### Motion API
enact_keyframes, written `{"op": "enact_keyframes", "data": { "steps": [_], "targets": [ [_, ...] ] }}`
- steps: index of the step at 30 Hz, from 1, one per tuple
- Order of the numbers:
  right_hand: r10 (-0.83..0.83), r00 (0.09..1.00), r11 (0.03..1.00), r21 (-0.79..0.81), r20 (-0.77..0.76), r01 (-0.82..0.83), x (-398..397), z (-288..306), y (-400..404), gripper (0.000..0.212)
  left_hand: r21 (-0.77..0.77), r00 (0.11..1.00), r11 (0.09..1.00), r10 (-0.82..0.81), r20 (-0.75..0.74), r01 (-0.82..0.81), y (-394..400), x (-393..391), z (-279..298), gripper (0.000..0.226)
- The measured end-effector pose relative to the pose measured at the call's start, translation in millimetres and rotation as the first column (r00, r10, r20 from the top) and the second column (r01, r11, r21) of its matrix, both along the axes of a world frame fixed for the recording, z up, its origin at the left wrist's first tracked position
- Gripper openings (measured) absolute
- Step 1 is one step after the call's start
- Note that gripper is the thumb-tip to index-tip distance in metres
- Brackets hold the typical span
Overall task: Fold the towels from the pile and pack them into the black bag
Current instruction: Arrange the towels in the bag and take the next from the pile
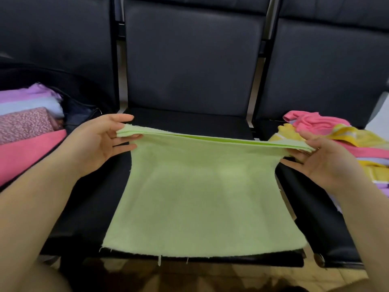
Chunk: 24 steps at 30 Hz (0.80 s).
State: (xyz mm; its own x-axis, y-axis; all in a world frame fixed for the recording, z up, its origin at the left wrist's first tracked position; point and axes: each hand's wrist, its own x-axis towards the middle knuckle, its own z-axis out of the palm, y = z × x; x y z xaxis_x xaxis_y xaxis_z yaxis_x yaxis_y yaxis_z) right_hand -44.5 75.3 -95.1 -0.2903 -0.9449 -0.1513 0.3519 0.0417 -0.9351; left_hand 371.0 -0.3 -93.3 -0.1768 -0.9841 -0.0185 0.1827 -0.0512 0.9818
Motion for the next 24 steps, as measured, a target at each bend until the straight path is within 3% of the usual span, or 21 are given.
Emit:
{"op": "enact_keyframes", "data": {
  "steps": [1,3,6,10,12,14,16,17,20,22,24],
  "targets": [
    [0.015,1.000,1.000,0.018,-0.018,-0.015,0,2,8,0.031,-0.002,0.999,1.000,-0.031,0.014,0.031,6,4,2,0.040],
    [0.066,0.996,0.996,0.066,-0.054,-0.062,-1,7,25,0.029,-0.004,0.988,0.989,-0.146,0.040,0.146,18,13,5,0.016],
    [0.156,0.974,0.979,0.156,-0.163,-0.130,-2,9,50,0.028,0.125,0.906,0.927,-0.373,0.201,0.354,36,29,3,0.068],
    [0.342,0.887,0.906,0.360,-0.309,-0.224,1,8,75,0.031,0.352,0.701,0.818,-0.573,0.425,0.455,62,39,-5,0.080],
    [0.514,0.763,0.803,0.532,-0.393,-0.267,7,5,86,0.031,0.442,0.575,0.787,-0.616,0.538,0.430,72,39,-11,0.074],
    [0.678,0.544,0.680,0.703,-0.494,-0.209,15,-2,95,0.028,0.520,0.430,0.759,-0.651,0.626,0.392,82,32,-18,0.042],
    [0.734,0.342,0.647,0.757,-0.586,-0.092,21,-10,98,0.020,0.538,0.312,0.773,-0.631,0.710,0.337,87,29,-24,0.029],
    [0.692,0.293,0.698,0.715,-0.659,-0.038,22,-12,97,0.013,0.509,0.281,0.799,-0.593,0.754,0.320,88,28,-25,0.026],
    [0.408,0.287,0.893,0.444,-0.867,0.072,27,-11,91,0.001,0.227,0.291,0.939,-0.300,0.908,0.260,83,28,-24,0.019],
    [0.340,0.271,0.922,0.376,-0.900,0.090,40,-12,85,0.015,0.000,0.289,0.975,-0.067,0.955,0.223,82,20,-24,0.019],
    [0.387,0.224,0.910,0.410,-0.894,0.064,58,-18,77,0.037,-0.069,0.274,0.964,-0.005,0.962,0.258,85,4,-27,0.035]
  ]
}}
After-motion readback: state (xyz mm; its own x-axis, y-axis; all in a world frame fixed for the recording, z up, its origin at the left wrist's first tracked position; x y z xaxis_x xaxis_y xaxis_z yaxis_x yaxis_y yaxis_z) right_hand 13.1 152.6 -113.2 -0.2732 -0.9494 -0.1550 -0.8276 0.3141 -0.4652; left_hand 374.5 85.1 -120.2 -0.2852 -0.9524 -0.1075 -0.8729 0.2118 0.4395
